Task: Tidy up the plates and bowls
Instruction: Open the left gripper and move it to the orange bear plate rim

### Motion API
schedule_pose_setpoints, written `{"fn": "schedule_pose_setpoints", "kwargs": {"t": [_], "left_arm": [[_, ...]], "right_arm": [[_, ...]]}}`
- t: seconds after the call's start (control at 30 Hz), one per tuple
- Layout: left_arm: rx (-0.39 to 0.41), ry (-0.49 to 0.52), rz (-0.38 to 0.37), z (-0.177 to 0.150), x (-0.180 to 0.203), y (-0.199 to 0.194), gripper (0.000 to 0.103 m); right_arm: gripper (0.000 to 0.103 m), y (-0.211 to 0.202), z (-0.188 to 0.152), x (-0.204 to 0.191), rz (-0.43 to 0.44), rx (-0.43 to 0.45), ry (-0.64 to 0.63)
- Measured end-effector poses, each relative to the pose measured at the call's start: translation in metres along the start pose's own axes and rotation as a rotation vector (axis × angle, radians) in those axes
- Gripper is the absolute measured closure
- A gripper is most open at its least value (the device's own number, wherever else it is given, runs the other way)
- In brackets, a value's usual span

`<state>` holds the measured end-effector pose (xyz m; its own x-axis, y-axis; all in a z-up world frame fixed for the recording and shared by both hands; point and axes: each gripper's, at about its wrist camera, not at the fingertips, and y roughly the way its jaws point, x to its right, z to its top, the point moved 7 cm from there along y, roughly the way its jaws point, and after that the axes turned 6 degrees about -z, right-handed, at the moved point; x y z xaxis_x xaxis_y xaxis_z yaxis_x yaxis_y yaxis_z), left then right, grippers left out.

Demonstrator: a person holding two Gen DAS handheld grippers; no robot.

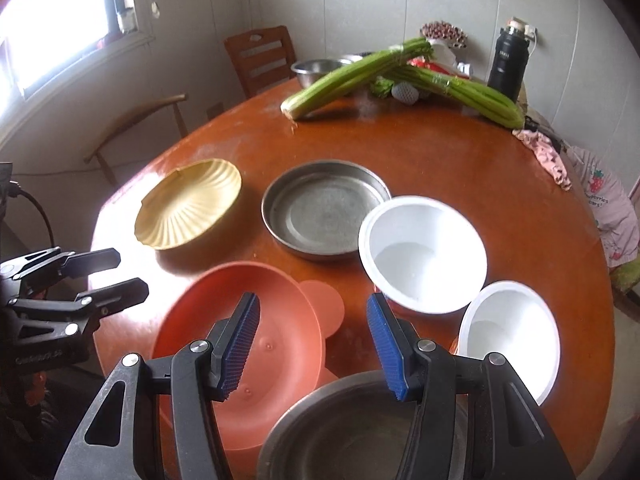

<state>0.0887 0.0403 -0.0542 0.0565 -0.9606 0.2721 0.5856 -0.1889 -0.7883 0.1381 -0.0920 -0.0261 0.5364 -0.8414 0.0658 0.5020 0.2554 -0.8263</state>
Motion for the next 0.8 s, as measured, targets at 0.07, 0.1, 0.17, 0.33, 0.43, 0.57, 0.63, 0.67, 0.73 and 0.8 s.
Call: {"fn": "schedule_pose_setpoints", "kwargs": {"t": [0.07,0.1,0.17,0.33,0.43,0.57,0.63,0.67,0.73,0.8], "left_arm": [[-0.022,-0.006,0.008,-0.006,0.001,0.005,0.042],[-0.031,-0.011,0.007,-0.007,0.002,0.007,0.042],[-0.048,-0.004,0.015,-0.012,0.006,0.012,0.042],[-0.094,-0.01,0.001,-0.023,0.016,0.024,0.042],[-0.129,-0.031,-0.009,-0.032,0.019,0.032,0.042],[-0.169,-0.063,-0.015,-0.042,0.02,0.042,0.042],[-0.162,-0.051,-0.005,-0.042,0.023,0.042,0.042],[-0.159,-0.048,-0.01,-0.041,0.025,0.043,0.042],[-0.157,-0.048,-0.012,-0.042,0.027,0.045,0.042],[-0.159,-0.039,0.0,-0.042,0.029,0.046,0.042]], "right_arm": [[0.045,0.006,-0.004,-0.001,0.007,-0.022,-0.007],[0.045,0.009,-0.005,-0.001,0.008,-0.029,-0.014],[0.045,0.015,-0.009,-0.002,0.015,-0.05,-0.021],[0.045,0.031,-0.014,-0.004,0.014,-0.095,-0.049],[0.045,0.04,-0.016,-0.004,0.028,-0.125,-0.039],[0.045,0.051,-0.017,-0.004,0.006,-0.155,-0.057],[0.046,0.053,-0.016,-0.007,0.022,-0.155,-0.065],[0.046,0.055,-0.016,-0.008,0.023,-0.157,-0.066],[0.046,0.06,-0.017,-0.01,0.028,-0.168,-0.064],[0.051,0.062,-0.018,-0.01,0.032,-0.17,-0.06]]}}
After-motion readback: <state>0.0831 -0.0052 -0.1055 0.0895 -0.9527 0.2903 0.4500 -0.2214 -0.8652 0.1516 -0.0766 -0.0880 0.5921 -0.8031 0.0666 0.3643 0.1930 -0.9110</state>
